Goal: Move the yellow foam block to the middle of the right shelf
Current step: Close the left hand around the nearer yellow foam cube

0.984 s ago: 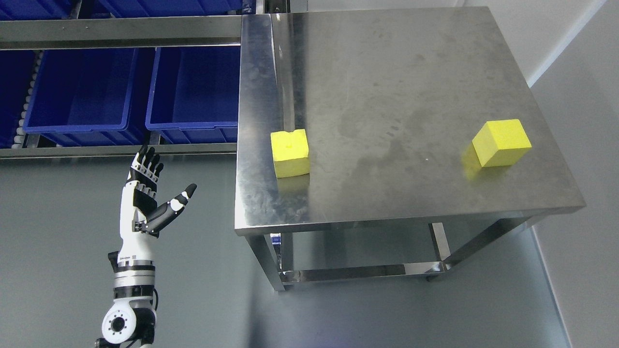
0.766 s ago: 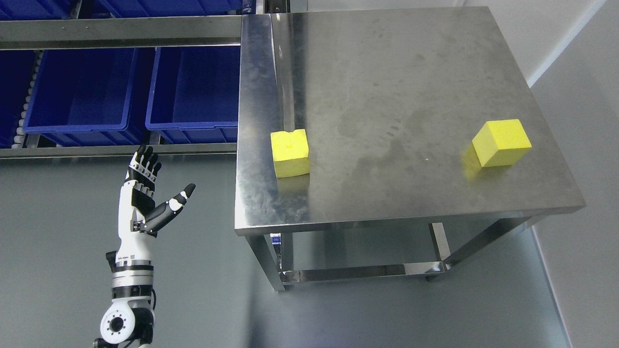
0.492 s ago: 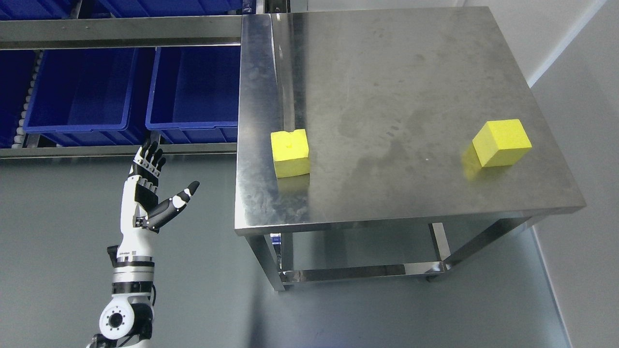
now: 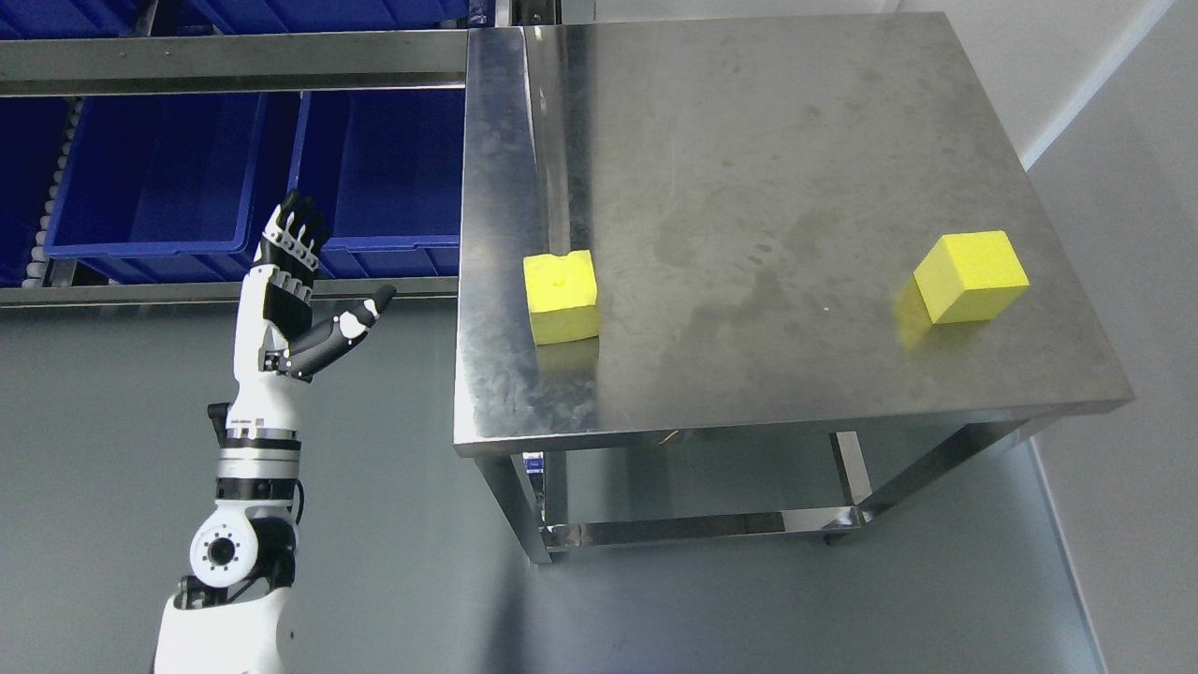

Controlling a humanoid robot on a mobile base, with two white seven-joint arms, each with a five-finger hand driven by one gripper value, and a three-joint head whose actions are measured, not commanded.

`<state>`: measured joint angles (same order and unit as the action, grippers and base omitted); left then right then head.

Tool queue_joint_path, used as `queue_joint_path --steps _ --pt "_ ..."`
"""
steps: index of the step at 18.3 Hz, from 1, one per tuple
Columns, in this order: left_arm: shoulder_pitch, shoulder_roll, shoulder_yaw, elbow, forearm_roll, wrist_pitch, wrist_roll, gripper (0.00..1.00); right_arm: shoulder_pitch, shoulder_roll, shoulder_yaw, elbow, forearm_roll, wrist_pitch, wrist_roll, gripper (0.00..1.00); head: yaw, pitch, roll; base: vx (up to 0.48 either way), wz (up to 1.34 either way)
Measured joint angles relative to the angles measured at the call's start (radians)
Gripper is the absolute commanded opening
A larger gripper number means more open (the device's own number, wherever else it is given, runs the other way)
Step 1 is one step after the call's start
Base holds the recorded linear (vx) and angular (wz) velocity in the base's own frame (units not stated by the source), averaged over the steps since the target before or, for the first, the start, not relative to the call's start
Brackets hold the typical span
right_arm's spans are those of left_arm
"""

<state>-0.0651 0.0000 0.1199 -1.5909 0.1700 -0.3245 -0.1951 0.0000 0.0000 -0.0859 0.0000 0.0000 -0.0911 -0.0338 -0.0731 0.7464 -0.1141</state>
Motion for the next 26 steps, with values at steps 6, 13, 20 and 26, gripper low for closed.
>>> queue_joint_path --steps 6,13,20,26 --pt "-0.066 0.000 -0.060 0.000 -0.003 0.065 -0.002 1.00 0.000 0.000 0.000 0.000 0.000 -0.002 0.000 1.00 0.0000 0.000 0.000 0.000 0.00" --pt "-0.092 0.000 -0.178 0.000 0.005 0.075 -0.014 1.00 0.000 0.000 0.000 0.000 0.000 -0.003 0.000 1.00 0.0000 0.000 0.000 0.000 0.00" --pt "-0.099 0.000 -0.310 -0.001 0.008 0.114 -0.024 0.98 0.000 0.000 0.000 0.000 0.000 -0.003 0.000 1.00 0.0000 0.000 0.000 0.000 0.00" --pt "-0.093 0.000 -0.386 -0.029 -0.004 0.197 -0.025 0.79 0.000 0.000 0.000 0.000 0.000 -0.004 0.000 1.00 0.0000 0.000 0.000 0.000 0.00"
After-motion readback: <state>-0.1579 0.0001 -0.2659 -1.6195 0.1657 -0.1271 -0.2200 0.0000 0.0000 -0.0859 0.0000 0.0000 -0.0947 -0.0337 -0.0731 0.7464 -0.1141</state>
